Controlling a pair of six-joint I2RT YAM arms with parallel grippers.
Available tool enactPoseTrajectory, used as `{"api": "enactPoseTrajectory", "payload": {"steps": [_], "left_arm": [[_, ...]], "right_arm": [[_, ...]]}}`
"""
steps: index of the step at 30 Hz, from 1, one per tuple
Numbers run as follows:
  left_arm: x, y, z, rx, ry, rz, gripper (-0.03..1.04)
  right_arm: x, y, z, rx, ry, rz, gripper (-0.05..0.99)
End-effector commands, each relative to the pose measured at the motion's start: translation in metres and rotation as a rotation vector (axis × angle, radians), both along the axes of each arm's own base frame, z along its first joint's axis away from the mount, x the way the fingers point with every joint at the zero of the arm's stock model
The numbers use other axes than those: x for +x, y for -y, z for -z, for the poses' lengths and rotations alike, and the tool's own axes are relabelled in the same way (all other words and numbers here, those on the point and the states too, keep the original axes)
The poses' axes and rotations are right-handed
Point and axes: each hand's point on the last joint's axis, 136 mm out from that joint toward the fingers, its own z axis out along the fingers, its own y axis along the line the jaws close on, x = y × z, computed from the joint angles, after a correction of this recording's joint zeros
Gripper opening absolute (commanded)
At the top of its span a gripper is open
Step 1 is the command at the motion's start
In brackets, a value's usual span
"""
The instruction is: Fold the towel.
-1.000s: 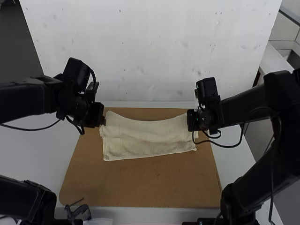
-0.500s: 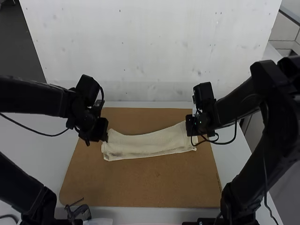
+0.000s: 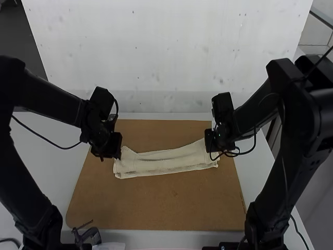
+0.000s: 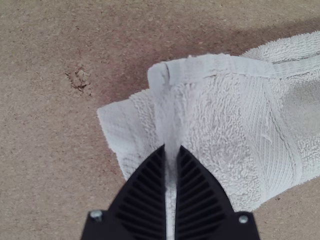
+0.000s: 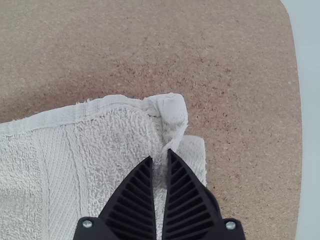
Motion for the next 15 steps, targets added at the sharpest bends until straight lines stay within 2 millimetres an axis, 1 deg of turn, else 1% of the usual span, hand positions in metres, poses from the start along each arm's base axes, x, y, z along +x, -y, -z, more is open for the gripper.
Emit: {"api": "enactPoseTrajectory", "payload": {"steps": [1,5,8,9,10,11,12,13,14,15], "left_arm": [[0.019,-0.001,-0.007,0.01,0.035,-0.004,0.02],[0.02,0.002,-0.006,0.01,0.032,0.005,0.02],[0.018,0.006,-0.005,0.011,0.029,0.018,0.02],[0.018,0.005,-0.006,0.011,0.029,0.017,0.06],[0.019,0.003,-0.006,0.012,0.026,0.012,0.19],[0.019,0.001,-0.008,0.015,0.026,0.011,0.4],[0.02,0.0,-0.015,0.015,0.033,0.013,0.65],[0.021,-0.003,-0.021,0.018,0.042,0.018,0.91],[0.022,-0.006,-0.031,0.013,0.062,0.01,1.03],[0.026,-0.01,-0.043,0.0,0.096,-0.005,1.02]], "right_arm": [[0.008,0.005,-0.004,-0.029,0.014,0.026,0.02],[0.006,0.012,0.002,-0.038,-0.009,0.044,0.02],[0.007,0.013,0.001,-0.037,-0.005,0.049,0.02],[0.008,0.013,-0.001,-0.033,0.002,0.051,0.07],[0.008,0.015,-0.003,-0.028,0.005,0.058,0.25],[0.009,0.014,-0.007,-0.012,0.013,0.065,0.46],[0.009,0.012,-0.01,0.009,0.019,0.065,0.7],[0.009,0.013,-0.015,0.021,0.021,0.068,0.82],[0.009,0.012,-0.016,0.032,0.016,0.072,0.84],[0.01,0.012,-0.021,0.046,0.023,0.077,0.84]]}}
